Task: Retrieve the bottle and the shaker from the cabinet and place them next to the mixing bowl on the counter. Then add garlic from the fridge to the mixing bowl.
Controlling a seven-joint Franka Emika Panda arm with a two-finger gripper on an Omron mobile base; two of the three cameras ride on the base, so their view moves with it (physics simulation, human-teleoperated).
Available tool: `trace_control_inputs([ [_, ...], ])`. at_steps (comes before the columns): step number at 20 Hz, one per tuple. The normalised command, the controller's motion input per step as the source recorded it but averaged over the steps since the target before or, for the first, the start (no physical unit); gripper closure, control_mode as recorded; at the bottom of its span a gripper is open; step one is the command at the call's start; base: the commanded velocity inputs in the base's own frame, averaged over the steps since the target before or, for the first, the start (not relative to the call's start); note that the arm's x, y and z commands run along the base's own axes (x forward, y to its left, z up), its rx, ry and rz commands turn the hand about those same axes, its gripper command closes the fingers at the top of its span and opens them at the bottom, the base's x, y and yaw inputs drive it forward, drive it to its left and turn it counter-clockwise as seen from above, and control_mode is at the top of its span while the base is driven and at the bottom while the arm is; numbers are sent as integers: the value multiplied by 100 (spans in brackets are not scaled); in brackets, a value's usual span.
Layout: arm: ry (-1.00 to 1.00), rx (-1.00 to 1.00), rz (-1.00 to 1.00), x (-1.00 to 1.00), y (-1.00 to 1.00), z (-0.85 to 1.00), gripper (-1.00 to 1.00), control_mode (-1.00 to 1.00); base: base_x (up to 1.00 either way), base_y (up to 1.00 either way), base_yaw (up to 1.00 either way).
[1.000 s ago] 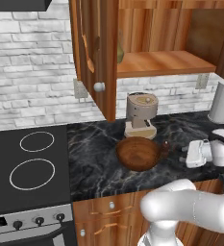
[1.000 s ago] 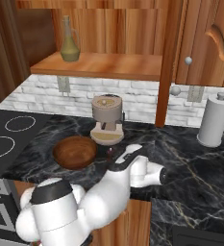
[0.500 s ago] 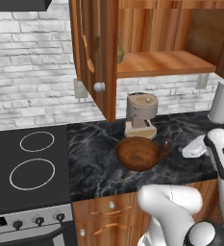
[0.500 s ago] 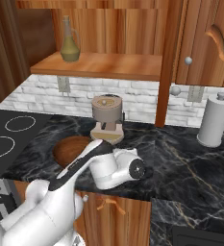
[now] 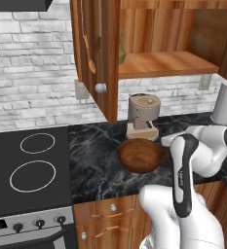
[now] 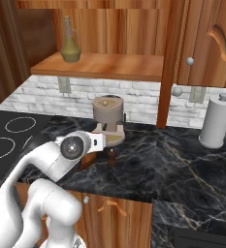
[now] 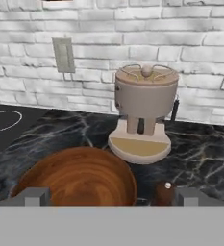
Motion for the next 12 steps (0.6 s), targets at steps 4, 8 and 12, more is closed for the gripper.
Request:
trace_control_inputs([
  [4, 0, -8, -11, -22, 30, 100, -100, -100, 0, 0, 0],
  [8, 0, -4, -13, -8, 11, 100, -100, -100, 0, 0, 0],
  [12, 8, 1, -35, -1, 11, 85, -100, -100, 0, 0, 0],
])
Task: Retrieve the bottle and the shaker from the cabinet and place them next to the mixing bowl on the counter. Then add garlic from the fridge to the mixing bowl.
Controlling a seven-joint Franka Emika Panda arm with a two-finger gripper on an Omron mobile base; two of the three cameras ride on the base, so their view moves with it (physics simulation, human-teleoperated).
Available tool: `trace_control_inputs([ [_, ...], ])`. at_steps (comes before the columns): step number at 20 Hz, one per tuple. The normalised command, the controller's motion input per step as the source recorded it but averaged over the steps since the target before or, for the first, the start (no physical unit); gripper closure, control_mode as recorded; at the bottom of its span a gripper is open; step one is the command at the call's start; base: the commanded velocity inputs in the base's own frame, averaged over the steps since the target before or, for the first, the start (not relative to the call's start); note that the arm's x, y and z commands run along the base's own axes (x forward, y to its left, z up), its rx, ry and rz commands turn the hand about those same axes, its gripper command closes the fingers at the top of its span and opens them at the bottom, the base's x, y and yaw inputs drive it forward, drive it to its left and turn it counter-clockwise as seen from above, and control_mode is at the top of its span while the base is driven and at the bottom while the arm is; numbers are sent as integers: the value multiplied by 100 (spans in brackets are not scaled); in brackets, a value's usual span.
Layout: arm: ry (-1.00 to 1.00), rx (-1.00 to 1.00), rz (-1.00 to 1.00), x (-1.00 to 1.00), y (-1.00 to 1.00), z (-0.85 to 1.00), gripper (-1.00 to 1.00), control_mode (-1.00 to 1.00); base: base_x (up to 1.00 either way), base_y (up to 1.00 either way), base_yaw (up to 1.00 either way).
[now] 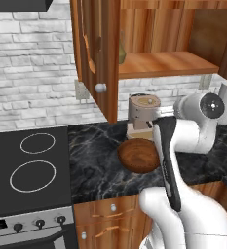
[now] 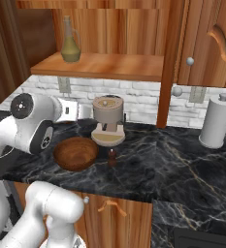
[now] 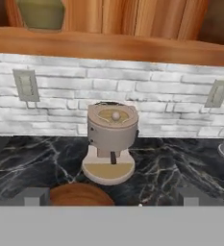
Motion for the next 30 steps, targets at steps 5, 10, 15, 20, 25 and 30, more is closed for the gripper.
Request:
trace_control_inputs([
  [5, 4, 8, -30, 0, 19, 87, -100, -100, 0, 0, 0],
  [10, -1, 3, 5, 0, 6, 97, -100, -100, 0, 0, 0],
  [15, 0, 7, 28, 14, 18, 28, -100, -100, 0, 0, 0],
  [20, 2, 0, 13, 72, 54, 0, -100, -100, 0, 0, 0],
  [25, 6, 0, 19, 95, 25, 0, -100, -100, 0, 0, 0],
  [30, 4, 1, 16, 96, 8, 9, -100, -100, 0, 0, 0],
])
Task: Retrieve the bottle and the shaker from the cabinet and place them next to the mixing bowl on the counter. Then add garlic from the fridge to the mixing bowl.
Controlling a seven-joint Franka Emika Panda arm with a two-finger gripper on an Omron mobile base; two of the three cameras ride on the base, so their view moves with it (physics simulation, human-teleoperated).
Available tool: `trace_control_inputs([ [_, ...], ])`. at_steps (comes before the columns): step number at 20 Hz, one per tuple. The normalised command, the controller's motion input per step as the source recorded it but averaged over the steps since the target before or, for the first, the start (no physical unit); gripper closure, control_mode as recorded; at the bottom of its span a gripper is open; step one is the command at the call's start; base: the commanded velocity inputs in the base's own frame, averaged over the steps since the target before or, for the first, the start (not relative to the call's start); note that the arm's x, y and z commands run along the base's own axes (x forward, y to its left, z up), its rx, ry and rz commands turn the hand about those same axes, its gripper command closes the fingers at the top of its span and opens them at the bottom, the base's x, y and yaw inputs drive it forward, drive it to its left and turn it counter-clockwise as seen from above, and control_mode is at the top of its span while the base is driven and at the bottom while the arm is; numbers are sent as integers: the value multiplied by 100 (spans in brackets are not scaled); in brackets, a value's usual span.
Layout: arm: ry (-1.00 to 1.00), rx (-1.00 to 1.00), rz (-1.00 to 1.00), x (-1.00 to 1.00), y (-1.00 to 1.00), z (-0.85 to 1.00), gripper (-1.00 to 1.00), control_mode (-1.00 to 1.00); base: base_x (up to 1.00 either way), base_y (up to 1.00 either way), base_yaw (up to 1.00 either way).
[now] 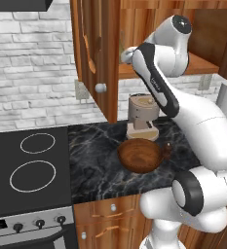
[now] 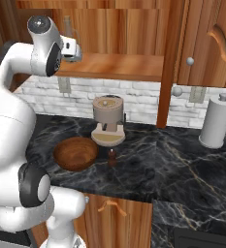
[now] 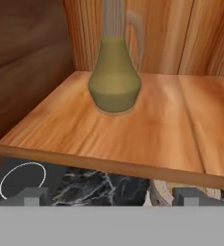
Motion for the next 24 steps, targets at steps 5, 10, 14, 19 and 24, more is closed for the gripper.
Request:
trace_control_inputs([
  [5, 1, 0, 2, 77, 30, 6, -100, -100, 0, 0, 0],
  [10, 0, 0, -1, 68, 19, 0, -100, -100, 0, 0, 0],
  [14, 0, 0, -13, 50, 0, 0, -100, -100, 0, 0, 0],
  [19, 0, 0, -16, 32, 0, 1, -100, -100, 0, 0, 0],
  [24, -2, 0, -2, 0, 7, 6, -100, -100, 0, 0, 0],
])
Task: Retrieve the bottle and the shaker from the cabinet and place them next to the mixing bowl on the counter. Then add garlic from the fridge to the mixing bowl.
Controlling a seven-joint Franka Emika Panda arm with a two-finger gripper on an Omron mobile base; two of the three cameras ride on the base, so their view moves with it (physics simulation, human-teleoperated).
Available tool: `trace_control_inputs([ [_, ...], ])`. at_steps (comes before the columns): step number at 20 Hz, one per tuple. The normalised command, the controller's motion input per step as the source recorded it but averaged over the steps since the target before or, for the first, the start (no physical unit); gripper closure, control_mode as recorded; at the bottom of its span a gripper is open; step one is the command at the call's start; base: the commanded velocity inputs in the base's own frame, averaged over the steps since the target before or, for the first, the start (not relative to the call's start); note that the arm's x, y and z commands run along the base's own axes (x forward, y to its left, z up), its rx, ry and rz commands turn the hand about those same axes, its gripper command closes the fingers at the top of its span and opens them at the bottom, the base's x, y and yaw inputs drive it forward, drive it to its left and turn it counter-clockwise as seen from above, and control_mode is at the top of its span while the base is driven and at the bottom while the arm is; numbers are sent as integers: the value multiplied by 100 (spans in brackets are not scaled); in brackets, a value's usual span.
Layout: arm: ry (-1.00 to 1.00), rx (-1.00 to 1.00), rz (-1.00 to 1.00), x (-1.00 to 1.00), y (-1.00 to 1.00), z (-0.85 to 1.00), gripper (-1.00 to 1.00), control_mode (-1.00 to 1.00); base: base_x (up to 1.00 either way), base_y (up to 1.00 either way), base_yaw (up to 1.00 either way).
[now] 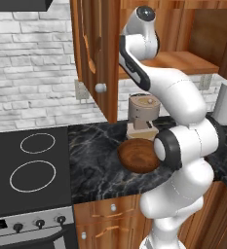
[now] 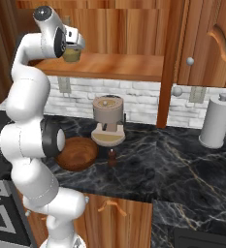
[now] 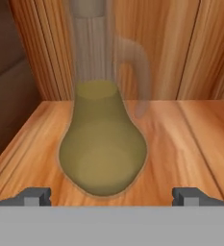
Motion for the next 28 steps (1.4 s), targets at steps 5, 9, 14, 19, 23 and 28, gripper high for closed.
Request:
trace_control_inputs([
  [5, 0, 0, 1, 0, 7, 2, -100, -100, 0, 0, 0],
  [9, 0, 0, 2, 7, 14, 0, -100, -100, 0, 0, 0],
  [14, 0, 0, 0, 37, 0, -2, -100, -100, 0, 0, 0],
  [19, 0, 0, 0, 43, 0, -4, -100, -100, 0, 0, 0],
  [23, 0, 0, 0, 30, 4, 0, -100, -100, 0, 0, 0],
  [28, 0, 0, 0, 37, 6, 0, -100, -100, 0, 0, 0],
])
